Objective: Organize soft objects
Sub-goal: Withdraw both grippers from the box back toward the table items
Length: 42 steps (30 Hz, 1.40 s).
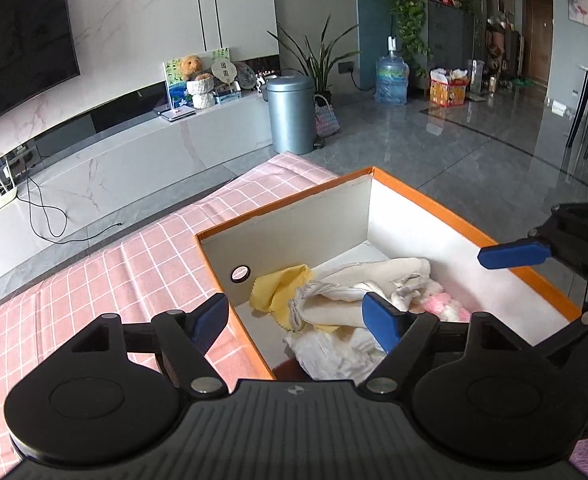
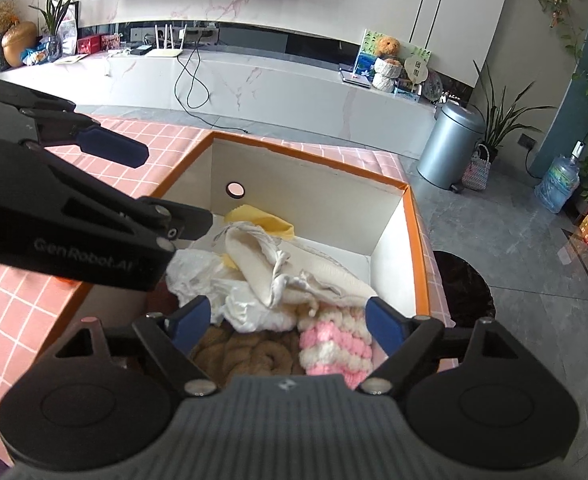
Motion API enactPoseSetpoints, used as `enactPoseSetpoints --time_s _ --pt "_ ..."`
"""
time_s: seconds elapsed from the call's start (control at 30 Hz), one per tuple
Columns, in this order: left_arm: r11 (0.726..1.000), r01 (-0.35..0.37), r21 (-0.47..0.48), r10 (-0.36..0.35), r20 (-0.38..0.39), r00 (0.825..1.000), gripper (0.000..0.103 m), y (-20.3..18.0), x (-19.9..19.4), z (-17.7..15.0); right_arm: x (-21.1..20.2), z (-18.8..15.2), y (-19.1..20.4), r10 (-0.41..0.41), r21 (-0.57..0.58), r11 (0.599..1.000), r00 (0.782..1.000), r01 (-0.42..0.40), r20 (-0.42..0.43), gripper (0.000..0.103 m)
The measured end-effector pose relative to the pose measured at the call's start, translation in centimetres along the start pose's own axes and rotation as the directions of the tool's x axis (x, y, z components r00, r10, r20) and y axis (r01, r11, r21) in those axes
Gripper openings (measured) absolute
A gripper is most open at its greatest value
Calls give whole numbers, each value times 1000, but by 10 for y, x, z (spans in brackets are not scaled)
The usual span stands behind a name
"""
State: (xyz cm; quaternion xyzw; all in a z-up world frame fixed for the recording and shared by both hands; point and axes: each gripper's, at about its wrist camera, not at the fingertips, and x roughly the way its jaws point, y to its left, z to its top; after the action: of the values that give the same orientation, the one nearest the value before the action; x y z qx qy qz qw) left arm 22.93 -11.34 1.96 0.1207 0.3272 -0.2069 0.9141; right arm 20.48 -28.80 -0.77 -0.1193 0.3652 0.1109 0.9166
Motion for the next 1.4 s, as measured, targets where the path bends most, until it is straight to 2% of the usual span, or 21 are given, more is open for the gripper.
enactPoseSetpoints --time_s 0.17,0.4,0.53,0.7,0.8,1.03,1.17,1.4 --pt "997 37 -68 -35 30 999 92 2 -15 -9 -18 -10 5 -5 32 999 1000 4 24 87" --pt "983 84 -165 -64 124 990 92 7 -41 -31 -37 -25 19 -48 147 988 997 37 69 89" --pt "975 79 -209 -43 173 984 92 12 -60 -43 -52 -35 33 -67 178 983 989 43 131 89" --pt "958 67 -280 -7 209 978 92 23 -85 -63 -68 -43 60 -46 166 986 975 9 219 89" --pt "949 48 -313 21 212 977 92 32 -97 -77 -75 -45 77 -14 160 987 967 -28 256 89" --pt "920 -11 -391 86 176 981 92 53 -117 -110 -80 -46 118 31 99 993 959 -61 283 90" --pt "904 -42 -425 114 145 983 92 66 -122 -131 -78 -48 136 104 58 991 957 -124 271 89" --pt "864 -56 -501 130 115 985 92 91 -134 -177 -73 -55 166 202 -26 979 950 -201 238 89"
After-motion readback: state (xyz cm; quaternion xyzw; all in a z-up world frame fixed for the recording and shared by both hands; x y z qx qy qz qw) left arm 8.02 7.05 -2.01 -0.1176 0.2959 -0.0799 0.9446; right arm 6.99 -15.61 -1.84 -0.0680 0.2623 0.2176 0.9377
